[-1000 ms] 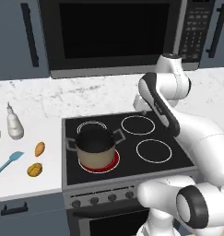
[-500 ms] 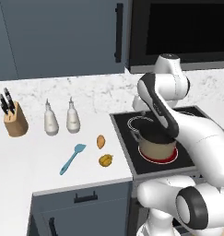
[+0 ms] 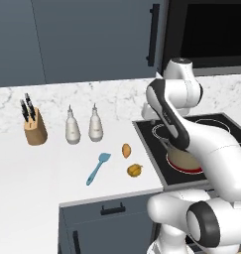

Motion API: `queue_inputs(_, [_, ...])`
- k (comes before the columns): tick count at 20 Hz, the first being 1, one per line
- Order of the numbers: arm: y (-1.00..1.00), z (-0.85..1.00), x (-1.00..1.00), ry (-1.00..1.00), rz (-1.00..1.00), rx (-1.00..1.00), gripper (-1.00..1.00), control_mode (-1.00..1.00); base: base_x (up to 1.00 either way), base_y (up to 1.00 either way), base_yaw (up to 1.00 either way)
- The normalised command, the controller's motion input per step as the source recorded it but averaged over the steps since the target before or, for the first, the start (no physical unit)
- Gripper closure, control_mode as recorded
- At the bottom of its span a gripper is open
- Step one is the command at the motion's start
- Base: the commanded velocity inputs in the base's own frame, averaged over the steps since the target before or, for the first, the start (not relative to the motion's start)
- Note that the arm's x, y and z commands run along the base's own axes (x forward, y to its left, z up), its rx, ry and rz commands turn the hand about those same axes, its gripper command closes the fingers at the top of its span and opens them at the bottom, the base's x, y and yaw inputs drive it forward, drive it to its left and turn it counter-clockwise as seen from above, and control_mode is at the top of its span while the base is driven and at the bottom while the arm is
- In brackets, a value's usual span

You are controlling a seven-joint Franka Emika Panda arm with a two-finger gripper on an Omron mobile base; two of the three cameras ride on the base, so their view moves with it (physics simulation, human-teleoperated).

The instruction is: Put the squash and potato in the pot. Retrieve the spatula and lightly stir the vegetables in the pot.

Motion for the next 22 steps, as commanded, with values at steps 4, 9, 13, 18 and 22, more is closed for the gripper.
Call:
queue_inputs(4, [0.00,0.00,0.01,0.00,0.00,0.00,-1.00,-1.00,0.03,0.00,0.00])
queue_inputs(9, [0.21,-0.16,-0.01,0.00,0.00,-0.07,-1.00,-1.00,0.00,0.00,0.00])
queue_inputs(13, [0.68,-0.39,-0.10,0.00,0.00,-0.12,-1.00,-1.00,0.00,0.00,0.00])
queue_inputs(18, [0.73,-0.65,-0.09,0.05,0.00,-0.10,-1.00,-1.00,0.00,0.00,0.00])
queue_inputs(22, [0.37,-0.90,0.00,0.10,-0.07,-0.05,-1.00,-1.00,0.00,0.00,0.00])
